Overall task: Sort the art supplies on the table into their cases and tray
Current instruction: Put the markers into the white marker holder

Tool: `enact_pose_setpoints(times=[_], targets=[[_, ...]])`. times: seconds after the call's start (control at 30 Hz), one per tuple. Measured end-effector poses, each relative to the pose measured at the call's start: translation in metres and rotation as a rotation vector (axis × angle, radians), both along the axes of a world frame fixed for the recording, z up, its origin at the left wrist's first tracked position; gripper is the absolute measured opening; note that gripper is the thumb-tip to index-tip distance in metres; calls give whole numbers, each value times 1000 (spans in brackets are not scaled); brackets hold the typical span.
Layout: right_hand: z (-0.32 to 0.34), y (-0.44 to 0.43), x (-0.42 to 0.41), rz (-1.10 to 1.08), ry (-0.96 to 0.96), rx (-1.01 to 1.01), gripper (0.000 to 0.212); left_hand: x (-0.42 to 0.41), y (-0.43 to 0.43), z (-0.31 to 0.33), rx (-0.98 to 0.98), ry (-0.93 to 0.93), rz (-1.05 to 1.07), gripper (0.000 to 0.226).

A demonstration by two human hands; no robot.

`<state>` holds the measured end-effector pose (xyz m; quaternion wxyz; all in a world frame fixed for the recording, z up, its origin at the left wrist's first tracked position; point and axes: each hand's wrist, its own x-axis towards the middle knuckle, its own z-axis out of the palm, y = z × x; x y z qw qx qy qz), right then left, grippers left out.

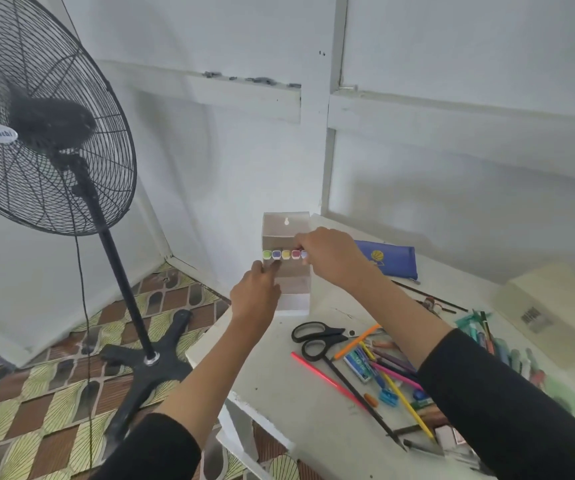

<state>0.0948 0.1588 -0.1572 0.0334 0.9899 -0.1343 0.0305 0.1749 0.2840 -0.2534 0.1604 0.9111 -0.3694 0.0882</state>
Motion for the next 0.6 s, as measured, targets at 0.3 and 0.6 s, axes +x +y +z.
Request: enact_pose_setpoints(times=[0.3, 0.6], targets=[[-77, 5, -70, -18, -718, 142, 43, -46, 9, -27, -330, 16, -449, 50], [-143, 4, -232, -785, -976, 424, 33, -118, -47, -47, -274, 150, -973, 48]])
